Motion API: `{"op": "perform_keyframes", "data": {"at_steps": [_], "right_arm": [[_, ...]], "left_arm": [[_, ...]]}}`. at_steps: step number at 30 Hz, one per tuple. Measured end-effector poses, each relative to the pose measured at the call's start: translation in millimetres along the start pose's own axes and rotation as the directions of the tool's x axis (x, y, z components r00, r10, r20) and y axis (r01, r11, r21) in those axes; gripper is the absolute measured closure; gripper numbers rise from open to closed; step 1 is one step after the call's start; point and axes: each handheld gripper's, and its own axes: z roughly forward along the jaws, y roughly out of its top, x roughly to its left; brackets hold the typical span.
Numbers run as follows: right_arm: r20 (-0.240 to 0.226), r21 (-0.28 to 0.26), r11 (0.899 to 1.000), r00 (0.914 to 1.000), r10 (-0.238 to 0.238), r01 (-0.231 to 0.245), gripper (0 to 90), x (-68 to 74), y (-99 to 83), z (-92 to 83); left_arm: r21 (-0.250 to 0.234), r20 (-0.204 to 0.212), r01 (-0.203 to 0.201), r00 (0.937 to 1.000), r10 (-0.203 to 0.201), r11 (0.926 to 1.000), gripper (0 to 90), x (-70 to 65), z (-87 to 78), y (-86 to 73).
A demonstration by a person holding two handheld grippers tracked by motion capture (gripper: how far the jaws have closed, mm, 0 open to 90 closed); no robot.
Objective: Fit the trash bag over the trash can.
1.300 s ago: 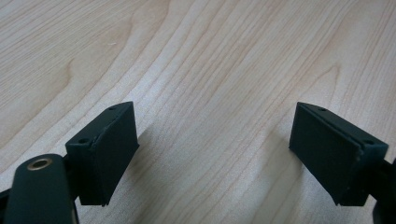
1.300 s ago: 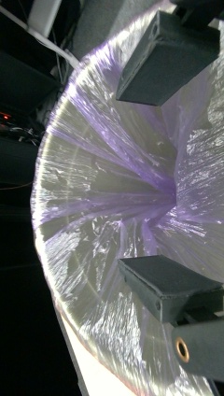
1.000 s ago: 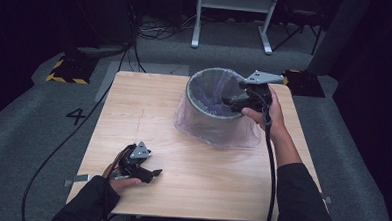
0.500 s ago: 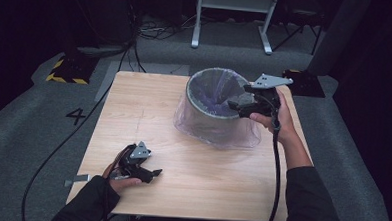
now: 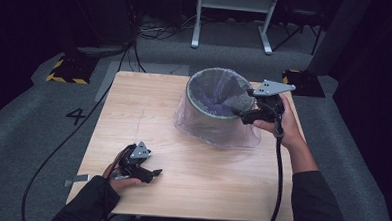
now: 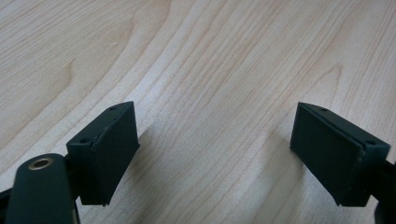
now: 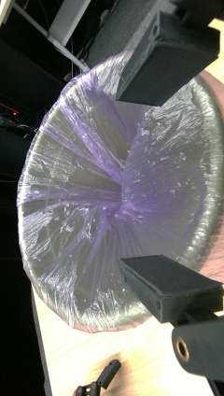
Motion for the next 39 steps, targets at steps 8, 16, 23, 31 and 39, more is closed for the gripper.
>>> {"op": "perform_keyframes", "data": {"at_steps": [8, 16, 23, 31, 39], "right_arm": [[0.012, 0.031, 0.999, 0.9998, -0.013, 0.013, 16.4, 5.2, -4.9, -5.6], [0.016, 0.047, 0.998, 0.9995, -0.029, 0.028, 16.4, 9.6, -14.3, -13.7], [0.011, 0.062, 0.997, 0.9984, -0.055, 0.054, 16.8, 17.5, -21.9, -16.2], [0.004, 0.089, 0.993, 0.9967, -0.081, 0.08, 16.9, 25.1, -28.8, -17.0], [-0.008, 0.1, 0.991, 0.996, -0.089, 0.09, 17.1, 31.2, -38.0, -18.0]], "left_arm": [[0.0, 0.0, 0.0, 1.0, 0.0, 1.0, 14.7, 0.0, 0.0, 0.0], [0.0, 0.0, 0.0, 1.0, 0.0, 1.0, 14.7, 0.0, 0.0, 0.0], [0.0, 0.0, 0.0, 1.0, 0.0, 1.0, 14.7, 0.0, 0.0, 0.0], [-0.001, 0.001, 0.0, 1.0, 0.0, 1.0, 14.7, 0.0, 0.1, 0.0], [0.0, 0.0, 0.0, 1.0, 0.0, 1.0, 14.7, 0.0, 0.0, 0.0]]}}
